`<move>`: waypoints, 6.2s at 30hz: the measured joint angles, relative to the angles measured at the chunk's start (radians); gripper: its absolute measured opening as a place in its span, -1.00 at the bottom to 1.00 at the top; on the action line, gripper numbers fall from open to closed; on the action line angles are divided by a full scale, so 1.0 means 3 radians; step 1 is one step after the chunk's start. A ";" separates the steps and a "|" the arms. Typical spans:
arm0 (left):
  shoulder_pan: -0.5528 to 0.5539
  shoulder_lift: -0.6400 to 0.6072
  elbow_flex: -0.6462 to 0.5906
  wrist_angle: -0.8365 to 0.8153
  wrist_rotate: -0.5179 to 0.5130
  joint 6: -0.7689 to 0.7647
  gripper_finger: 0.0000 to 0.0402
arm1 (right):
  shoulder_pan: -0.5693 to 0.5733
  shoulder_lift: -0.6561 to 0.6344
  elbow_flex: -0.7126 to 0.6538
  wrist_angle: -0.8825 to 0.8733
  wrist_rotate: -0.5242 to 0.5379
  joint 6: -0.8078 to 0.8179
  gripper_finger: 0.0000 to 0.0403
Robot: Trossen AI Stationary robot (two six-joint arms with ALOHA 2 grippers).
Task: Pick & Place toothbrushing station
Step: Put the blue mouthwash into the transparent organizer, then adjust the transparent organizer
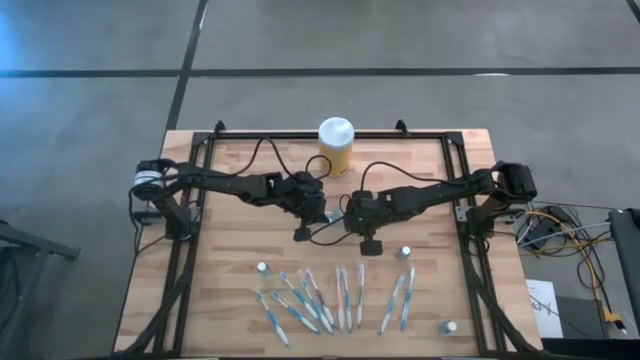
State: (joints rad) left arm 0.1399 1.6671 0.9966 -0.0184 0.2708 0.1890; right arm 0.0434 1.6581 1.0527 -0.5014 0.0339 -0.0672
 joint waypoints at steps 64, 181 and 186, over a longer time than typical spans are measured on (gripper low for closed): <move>0.0006 0.0162 0.0130 0.0353 -0.0073 0.0182 -0.87 | 0.0171 0.0057 0.0009 0.0055 0.0034 0.0125 -0.96; -0.0692 -0.3696 -0.1484 -0.1242 -0.1297 -0.1067 -0.98 | 0.0347 -0.0562 -0.1293 0.1860 0.0331 0.1103 -0.96; -0.0692 -0.3696 -0.1484 -0.1247 -0.1322 -0.1071 -0.96 | 0.0317 -0.0562 -0.1293 0.1859 0.0334 0.1102 -0.96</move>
State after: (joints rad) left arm -0.0677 0.5583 0.5514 -0.3923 -0.1260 -0.1322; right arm 0.1384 1.4895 0.6647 0.0563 0.1341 0.2634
